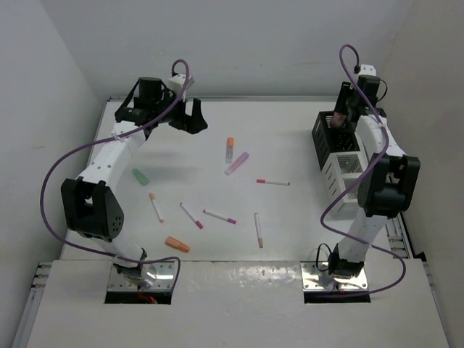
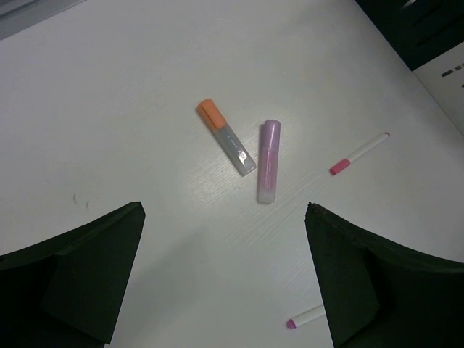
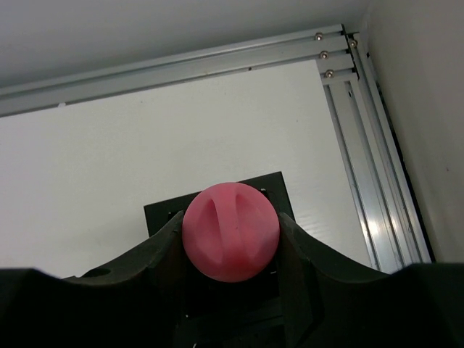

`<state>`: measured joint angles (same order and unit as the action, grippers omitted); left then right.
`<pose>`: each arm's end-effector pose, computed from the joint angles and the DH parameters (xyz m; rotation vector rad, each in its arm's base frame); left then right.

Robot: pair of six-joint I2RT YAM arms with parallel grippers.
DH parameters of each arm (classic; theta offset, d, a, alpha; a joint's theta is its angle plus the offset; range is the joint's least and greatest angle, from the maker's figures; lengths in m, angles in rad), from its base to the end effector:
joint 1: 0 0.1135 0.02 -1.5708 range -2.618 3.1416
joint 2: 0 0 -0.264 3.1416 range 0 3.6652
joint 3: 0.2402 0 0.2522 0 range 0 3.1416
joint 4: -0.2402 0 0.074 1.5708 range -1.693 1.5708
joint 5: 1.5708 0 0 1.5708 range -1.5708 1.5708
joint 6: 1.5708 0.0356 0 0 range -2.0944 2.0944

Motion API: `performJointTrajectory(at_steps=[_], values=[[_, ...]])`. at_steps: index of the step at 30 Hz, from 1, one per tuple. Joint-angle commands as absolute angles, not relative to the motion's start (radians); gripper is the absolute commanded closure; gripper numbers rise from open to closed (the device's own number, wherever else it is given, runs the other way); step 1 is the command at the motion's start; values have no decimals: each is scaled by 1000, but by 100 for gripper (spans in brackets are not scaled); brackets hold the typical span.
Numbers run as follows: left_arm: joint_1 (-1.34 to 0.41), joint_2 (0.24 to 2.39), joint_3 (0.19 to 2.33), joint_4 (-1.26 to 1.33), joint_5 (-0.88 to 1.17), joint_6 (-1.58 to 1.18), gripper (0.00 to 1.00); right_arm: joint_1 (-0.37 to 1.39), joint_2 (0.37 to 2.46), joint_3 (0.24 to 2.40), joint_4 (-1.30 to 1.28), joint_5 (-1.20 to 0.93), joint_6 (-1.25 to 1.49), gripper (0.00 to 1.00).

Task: Sort the stationery into containers
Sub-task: Place the stationery in the storage box, then pick up the pen from the center of the board.

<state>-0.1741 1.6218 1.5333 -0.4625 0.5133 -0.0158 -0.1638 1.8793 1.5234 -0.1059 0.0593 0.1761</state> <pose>0.3636 -0.0817 0.3603 0.4707 2.0575 -0.6563 0.4424 -0.0753 0.2871 0.3804 1.9962 -0.0525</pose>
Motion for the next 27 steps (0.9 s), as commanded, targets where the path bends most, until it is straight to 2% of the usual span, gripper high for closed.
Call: performJointTrajectory(at_steps=[1,5,7,8,11,17,18,23,24,26,27], values=[[-164,1624,1526,-434,503,-17,0,-172,1853,1519,-11,52,170,100],[-164,1632,1526,-434,496,-17,0,-173,1870,1517,-12,45,169,98],[-163,1635,1526,-433,495,-17,0,-175,1876,1517,-21,35,169,82],[-164,1641,1526,-436,491,-17,0,-175,1878,1517,-32,25,170,59],[-163,1654,1528,-439,491,-14,0,-173,1864,1517,-48,3,187,36],[-198,1747,1592,-456,523,-5,2,-169,1775,1535,-121,-73,236,31],[-209,1762,1600,-453,502,-5,6,-167,1760,1539,-135,-84,242,31],[-314,1867,1652,-434,372,-73,8,-167,1619,1506,-238,-176,270,31],[-333,1888,1670,-452,277,-87,11,-167,1596,1464,-245,-208,271,31],[-380,1951,1719,-466,221,-101,18,-169,1522,1418,-265,-235,271,31],[-391,1976,1730,-474,181,-107,28,-169,1497,1364,-270,-254,270,30]])
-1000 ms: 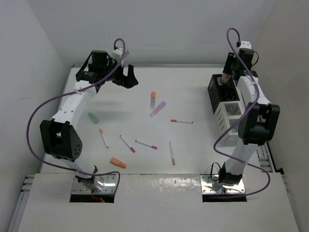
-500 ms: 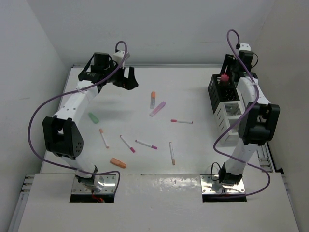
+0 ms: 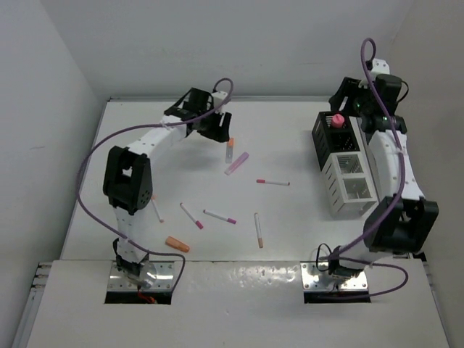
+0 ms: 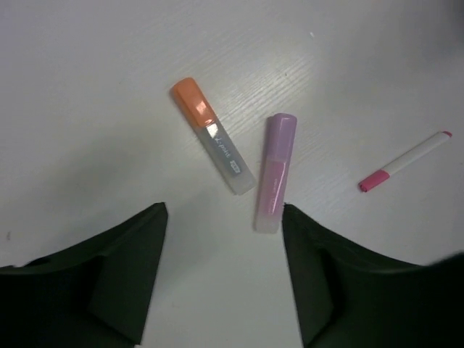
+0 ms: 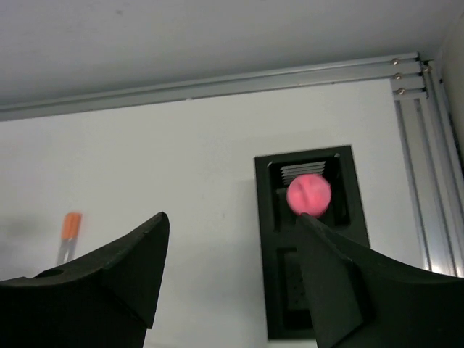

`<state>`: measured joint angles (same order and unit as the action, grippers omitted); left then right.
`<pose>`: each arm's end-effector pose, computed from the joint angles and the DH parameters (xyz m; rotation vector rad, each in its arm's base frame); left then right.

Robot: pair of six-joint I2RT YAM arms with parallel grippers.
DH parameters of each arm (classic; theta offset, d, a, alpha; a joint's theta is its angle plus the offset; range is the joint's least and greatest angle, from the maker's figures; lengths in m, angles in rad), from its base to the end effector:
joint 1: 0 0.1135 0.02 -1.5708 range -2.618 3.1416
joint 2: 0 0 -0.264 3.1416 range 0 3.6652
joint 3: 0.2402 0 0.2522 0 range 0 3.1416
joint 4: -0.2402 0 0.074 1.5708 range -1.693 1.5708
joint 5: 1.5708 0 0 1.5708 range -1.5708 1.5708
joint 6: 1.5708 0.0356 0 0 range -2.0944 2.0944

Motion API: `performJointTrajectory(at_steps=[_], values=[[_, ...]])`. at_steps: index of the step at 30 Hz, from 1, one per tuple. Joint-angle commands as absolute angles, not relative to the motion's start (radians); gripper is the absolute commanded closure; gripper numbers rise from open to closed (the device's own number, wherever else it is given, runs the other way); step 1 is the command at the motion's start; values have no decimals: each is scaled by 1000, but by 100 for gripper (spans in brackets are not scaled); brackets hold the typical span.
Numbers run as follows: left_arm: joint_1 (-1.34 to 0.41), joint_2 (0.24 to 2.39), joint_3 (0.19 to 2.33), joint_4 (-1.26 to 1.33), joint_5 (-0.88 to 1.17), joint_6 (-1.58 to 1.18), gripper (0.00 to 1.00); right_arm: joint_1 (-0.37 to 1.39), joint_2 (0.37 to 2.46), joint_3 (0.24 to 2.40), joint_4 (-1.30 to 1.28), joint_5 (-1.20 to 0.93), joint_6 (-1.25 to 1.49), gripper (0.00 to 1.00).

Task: Sort the stationery into containers
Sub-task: Pick up the pen from the center of the board.

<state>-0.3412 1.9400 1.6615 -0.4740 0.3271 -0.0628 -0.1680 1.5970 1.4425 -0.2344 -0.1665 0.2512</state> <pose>0.4164 -0.1600 0.2764 0.4904 2.2938 -0.5818 0.3748 -0.0576 0.3576 0.3001 1.9372 0.2178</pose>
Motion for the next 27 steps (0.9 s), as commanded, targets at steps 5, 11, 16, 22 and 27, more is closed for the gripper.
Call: performJointTrajectory(at_steps=[5,11,16,22,27], values=[[-446,2129,1799,-483,118,-150,41,-169,1367,1203,-290,-297,256,30],[-462,2241,1876,-491,29,-187,45,-169,1325,1157,-337,-327,247,30],[-469,2302,1896,-489,-12,-189,49,-167,1321,1155,-367,-354,253,31],[-462,2330,1894,-480,-6,-163,64,-147,1308,1158,-388,-365,232,31],[-424,2303,1882,-483,88,-146,93,-103,1312,1189,-405,-399,229,31]])
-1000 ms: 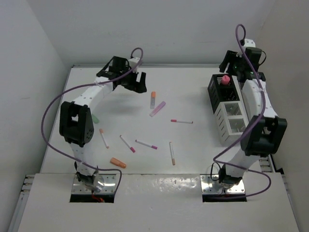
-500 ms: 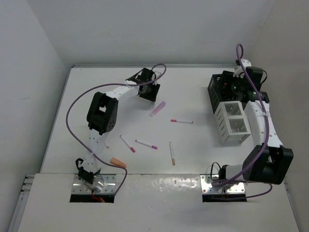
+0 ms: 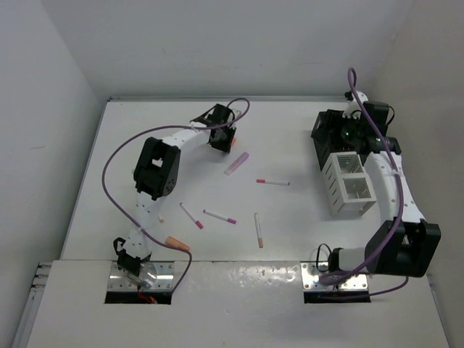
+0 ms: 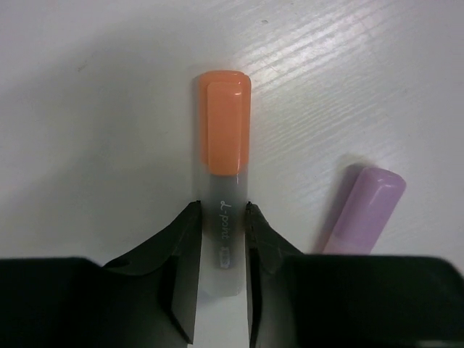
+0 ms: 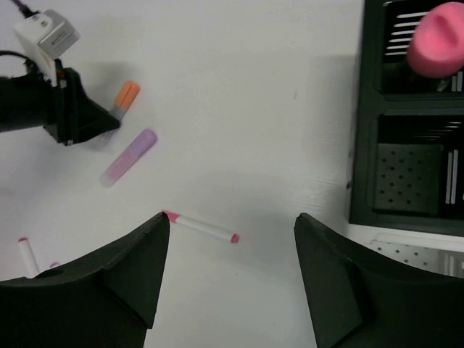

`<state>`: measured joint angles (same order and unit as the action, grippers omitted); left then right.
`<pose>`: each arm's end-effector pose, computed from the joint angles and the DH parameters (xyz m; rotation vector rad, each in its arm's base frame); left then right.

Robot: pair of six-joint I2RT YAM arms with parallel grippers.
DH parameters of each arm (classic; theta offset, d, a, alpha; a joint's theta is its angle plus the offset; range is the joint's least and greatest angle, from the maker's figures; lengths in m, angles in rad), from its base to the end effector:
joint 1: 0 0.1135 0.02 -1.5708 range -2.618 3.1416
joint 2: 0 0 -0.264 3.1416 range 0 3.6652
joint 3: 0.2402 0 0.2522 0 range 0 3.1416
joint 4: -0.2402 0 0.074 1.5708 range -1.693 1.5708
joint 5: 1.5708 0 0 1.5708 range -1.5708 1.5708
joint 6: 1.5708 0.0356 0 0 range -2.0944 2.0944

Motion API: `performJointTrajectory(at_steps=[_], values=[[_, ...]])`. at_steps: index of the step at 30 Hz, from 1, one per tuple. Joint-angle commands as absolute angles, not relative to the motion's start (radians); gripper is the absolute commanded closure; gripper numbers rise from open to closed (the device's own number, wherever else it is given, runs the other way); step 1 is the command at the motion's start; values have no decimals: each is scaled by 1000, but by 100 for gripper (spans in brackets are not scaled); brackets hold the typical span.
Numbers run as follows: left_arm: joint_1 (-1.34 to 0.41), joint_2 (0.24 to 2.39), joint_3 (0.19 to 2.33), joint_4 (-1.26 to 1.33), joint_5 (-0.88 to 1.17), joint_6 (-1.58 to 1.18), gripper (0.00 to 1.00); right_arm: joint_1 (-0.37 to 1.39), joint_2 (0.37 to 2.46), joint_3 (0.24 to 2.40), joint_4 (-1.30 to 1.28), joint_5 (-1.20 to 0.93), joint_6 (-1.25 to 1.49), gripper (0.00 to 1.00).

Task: Sort the stationery into containers
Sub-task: Pick up the pen from the center of the board, then place the pen in the storage box.

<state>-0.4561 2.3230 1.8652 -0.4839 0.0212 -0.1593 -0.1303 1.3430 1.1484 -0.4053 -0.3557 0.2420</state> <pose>0.4585 -0.2258 0.1632 0.3834 2.5053 -0.2754 0.3000 -0.0268 0.3216 0.1978 2.1532 0.4497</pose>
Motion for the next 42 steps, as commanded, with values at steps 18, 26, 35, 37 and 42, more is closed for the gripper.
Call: performJointTrajectory(at_steps=[18,26,35,37,42], values=[[-426,1678,1519,-180,604,-368,97,250,1572,1526,-338,-526,613,18],[-483,1632,1523,-178,594,-338,98,267,1629,1551,-278,-538,707,18],[-535,1628,1534,-193,560,-308,97,284,1655,1529,-265,-567,724,60],[-537,1629,1540,-201,548,-308,96,284,1652,1522,-259,-574,727,75],[-535,1623,1542,-212,514,-299,90,284,1621,1487,-291,-594,700,98]])
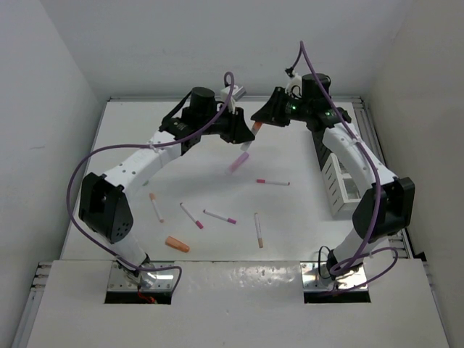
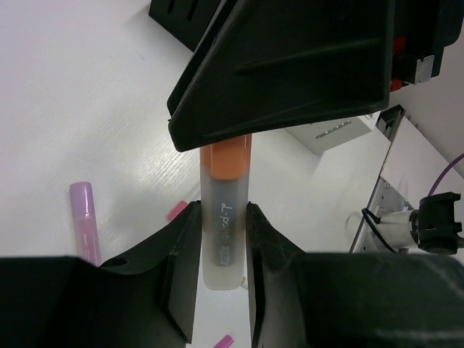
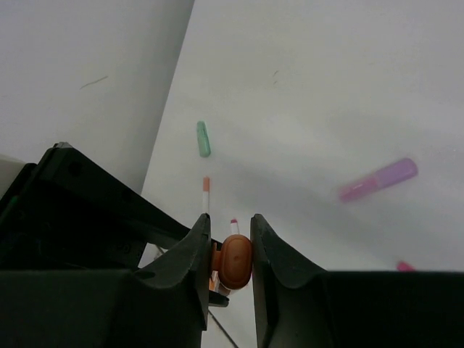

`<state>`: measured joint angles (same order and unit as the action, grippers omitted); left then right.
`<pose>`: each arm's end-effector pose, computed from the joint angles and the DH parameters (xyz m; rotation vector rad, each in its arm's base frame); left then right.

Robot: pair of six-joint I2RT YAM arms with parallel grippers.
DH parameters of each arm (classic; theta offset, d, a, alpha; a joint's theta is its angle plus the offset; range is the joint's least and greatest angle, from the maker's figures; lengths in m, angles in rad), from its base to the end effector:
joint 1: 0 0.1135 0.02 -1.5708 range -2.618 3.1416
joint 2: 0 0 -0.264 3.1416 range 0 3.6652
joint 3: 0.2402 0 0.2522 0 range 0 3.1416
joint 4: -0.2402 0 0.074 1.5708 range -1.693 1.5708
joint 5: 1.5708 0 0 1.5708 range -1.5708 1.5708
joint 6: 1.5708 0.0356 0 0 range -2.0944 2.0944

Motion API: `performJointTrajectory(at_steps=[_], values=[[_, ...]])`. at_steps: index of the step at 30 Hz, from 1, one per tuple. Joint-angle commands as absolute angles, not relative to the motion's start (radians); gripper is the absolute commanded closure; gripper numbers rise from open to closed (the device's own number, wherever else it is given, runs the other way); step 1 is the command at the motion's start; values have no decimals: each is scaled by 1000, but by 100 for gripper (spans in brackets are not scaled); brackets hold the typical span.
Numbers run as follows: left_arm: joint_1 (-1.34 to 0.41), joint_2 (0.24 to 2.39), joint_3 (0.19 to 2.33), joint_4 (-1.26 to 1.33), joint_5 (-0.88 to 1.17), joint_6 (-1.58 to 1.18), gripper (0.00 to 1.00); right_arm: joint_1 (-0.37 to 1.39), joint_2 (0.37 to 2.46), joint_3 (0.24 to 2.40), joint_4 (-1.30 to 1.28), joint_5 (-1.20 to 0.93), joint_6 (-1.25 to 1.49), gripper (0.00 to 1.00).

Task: Sort the stationery into containers
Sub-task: Place the pen in the storage box.

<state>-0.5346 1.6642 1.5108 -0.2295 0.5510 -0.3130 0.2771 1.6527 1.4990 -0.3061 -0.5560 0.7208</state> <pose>0.3284 -0.2161 0.3592 0.6064 1.9641 -1.0810 0.3664 0.1237 0.3521 0.1008 2.1639 1.1681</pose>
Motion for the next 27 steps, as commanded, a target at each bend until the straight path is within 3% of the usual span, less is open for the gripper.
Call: performJointTrajectory(at_steps=[1,5,8,9,14,21,27], values=[[-537,1623,1540,-212,509,-296,90,281,1606,1470,-299,-594,692,100],[-535,1629,1539,-209,503,-299,86,270,1566,1425,-310,-589,670,100],[-526,1631,1542,-235,468,-292,12,232,1533,1428,-331,-574,649,100],[-522,1626,1542,-257,450,-285,0,215,1522,1437,-339,-571,631,100],[-434,1563,1483,-270,342,-244,0,43,1375,1430,-448,-540,441,100],[-379,1571,1511,-363,285,-156,0,-188,1039,1198,-613,-306,27,100],[-385,1614,1514,-351,327,-198,0,-290,867,1011,-618,-245,-106,100]])
